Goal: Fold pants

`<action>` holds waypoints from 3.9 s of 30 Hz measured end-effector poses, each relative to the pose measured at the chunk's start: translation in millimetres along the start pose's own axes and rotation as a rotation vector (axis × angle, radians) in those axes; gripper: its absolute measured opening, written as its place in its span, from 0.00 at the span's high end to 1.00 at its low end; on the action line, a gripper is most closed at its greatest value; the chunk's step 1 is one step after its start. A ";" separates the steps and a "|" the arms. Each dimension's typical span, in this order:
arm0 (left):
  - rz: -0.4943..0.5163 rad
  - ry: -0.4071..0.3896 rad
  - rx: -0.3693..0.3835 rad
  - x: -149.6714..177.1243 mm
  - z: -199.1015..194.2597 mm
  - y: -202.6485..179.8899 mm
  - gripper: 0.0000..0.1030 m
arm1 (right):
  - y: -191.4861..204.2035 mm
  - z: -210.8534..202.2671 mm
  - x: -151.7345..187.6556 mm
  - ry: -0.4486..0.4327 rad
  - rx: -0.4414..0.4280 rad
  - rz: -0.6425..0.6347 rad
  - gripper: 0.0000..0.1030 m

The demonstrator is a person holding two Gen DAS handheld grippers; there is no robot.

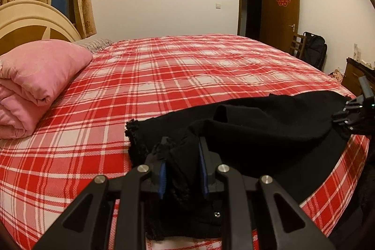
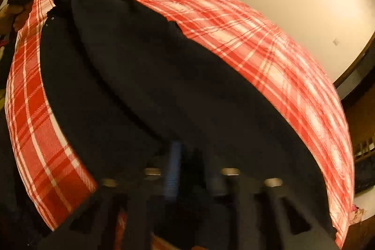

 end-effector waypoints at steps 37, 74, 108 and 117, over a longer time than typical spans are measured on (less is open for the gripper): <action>0.283 0.178 -0.331 83.2 -54.1 60.9 0.17 | 19.4 -24.3 22.6 0.092 -0.138 -0.007 0.96; 0.072 0.126 -0.074 51.9 27.7 -1.2 0.00 | -19.7 156.6 -182.8 0.083 -0.441 0.509 0.99; -0.043 0.091 -0.144 48.9 21.7 0.1 0.00 | 115.0 3.8 -51.0 -0.016 -0.226 -0.138 0.64; -0.042 0.096 -0.139 48.3 21.8 -1.7 0.00 | 126.9 1.2 -52.3 -0.041 -0.216 -0.170 0.98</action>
Point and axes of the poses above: each gripper's, at about its wrist camera, not at the fingertips, and z roughly the way its jaws point, y to its left, x to its underside, the point moved 7 cm from there along z, roughly the way its jaws point, and after that the axes turned 1 degree about -x, right-handed, at the moved point
